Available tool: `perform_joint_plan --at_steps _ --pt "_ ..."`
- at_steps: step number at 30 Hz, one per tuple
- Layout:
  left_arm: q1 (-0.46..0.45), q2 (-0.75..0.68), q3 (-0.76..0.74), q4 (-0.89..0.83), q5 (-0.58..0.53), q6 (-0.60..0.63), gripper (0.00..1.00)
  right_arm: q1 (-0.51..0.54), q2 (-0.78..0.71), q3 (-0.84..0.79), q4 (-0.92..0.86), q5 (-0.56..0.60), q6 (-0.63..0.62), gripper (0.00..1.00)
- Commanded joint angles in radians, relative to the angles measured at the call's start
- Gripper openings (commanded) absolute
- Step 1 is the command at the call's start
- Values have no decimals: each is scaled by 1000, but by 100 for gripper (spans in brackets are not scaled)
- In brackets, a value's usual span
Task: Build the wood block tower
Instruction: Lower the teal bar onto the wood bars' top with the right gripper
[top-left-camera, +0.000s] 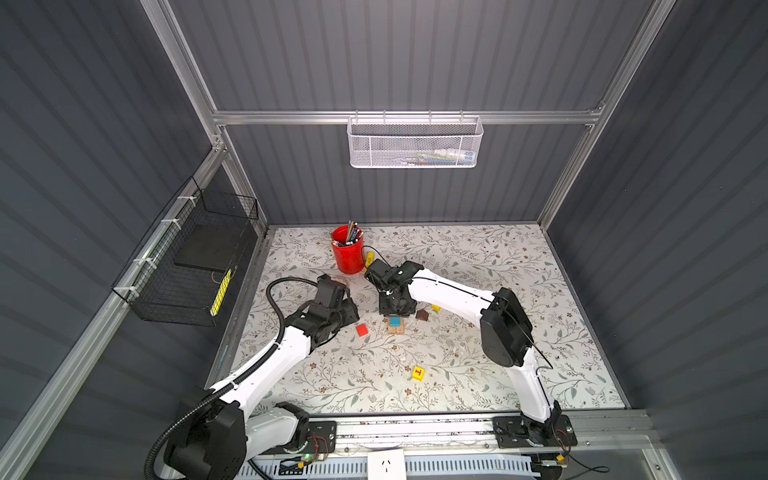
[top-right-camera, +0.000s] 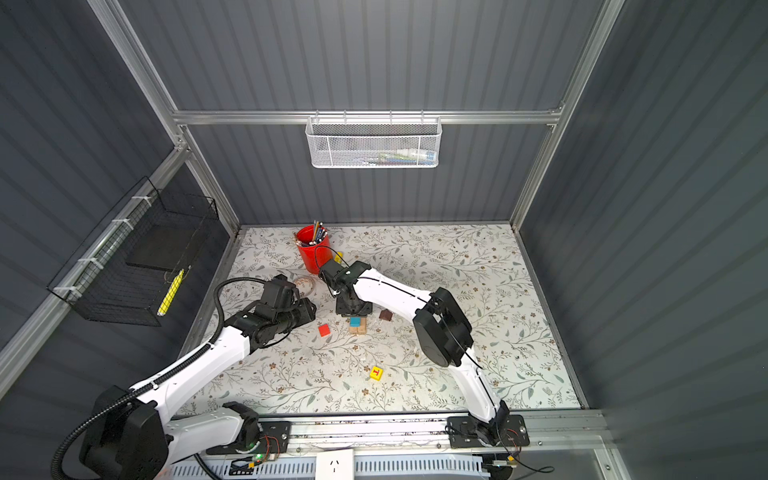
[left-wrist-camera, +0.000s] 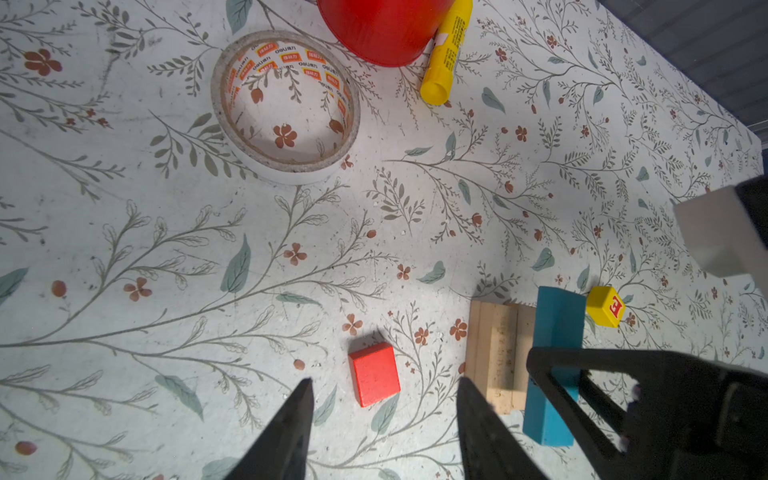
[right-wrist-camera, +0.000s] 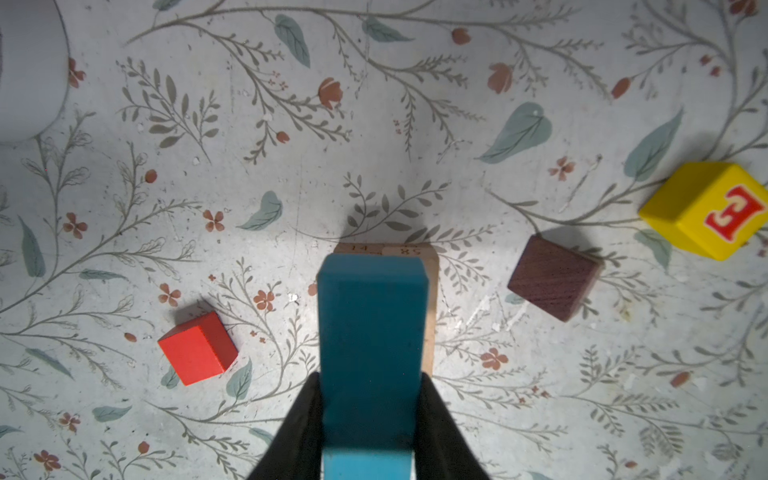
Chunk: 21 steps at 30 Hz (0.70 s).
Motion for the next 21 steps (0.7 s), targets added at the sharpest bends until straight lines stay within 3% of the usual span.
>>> perform_joint_plan --at_steps 1,21 --pt "8 -1 -5 -21 -1 -8 56 6 32 -9 -1 -1 8 25" --pt "8 5 -2 -21 1 -1 56 7 73 14 -28 29 -2 27"
